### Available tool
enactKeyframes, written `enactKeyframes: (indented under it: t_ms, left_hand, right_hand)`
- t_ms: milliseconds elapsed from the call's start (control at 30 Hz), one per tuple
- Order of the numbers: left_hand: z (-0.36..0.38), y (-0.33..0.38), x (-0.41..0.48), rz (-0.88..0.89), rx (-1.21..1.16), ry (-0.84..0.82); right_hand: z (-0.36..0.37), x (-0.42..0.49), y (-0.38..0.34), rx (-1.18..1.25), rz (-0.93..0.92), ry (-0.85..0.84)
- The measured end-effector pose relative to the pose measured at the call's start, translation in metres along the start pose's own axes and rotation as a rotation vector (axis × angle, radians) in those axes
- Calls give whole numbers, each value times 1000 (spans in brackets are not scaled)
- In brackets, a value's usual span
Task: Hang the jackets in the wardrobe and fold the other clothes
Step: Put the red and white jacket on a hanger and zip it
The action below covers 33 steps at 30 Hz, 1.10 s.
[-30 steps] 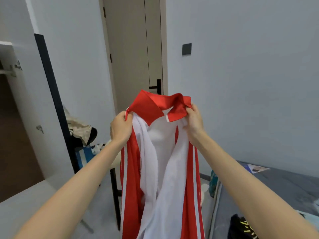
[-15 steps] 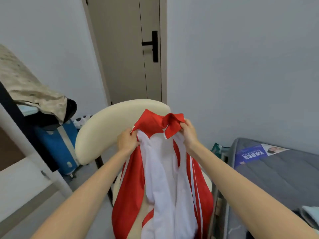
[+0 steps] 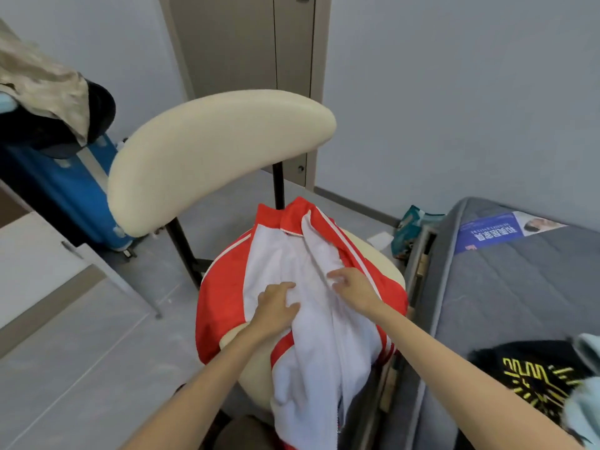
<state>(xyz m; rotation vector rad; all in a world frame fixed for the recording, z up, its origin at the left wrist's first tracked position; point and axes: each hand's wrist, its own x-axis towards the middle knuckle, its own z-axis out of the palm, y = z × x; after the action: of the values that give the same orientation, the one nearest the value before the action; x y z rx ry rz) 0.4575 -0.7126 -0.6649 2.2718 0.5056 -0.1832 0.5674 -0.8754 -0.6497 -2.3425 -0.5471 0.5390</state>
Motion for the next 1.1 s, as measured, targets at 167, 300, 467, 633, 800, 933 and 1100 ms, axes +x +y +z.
enactKeyframes:
  t_ms: [167, 300, 467, 633, 800, 933, 1100]
  left_hand:
    - [33, -2, -54, -64, -88, 0]
    - [54, -5, -87, -89, 160, -18]
    - [69, -15, -112, -9, 486, 62]
    - [69, -22, -118, 86, 709, 89]
    - [46, -13, -116, 90, 300, 97]
    - [17, -1, -109, 86, 172, 151]
    - [-14, 12, -90, 19, -80, 190]
  right_hand:
    - [22, -59, 28, -33, 3, 37]
    - [37, -93, 40, -36, 121, 31]
    - [58, -118, 46, -112, 152, -18]
    - [66, -124, 50, -177, 124, -52]
    - [56, -123, 48, -40, 57, 33]
    - [54, -117, 43, -16, 112, -13]
    - [63, -110, 43, -155, 150, -16]
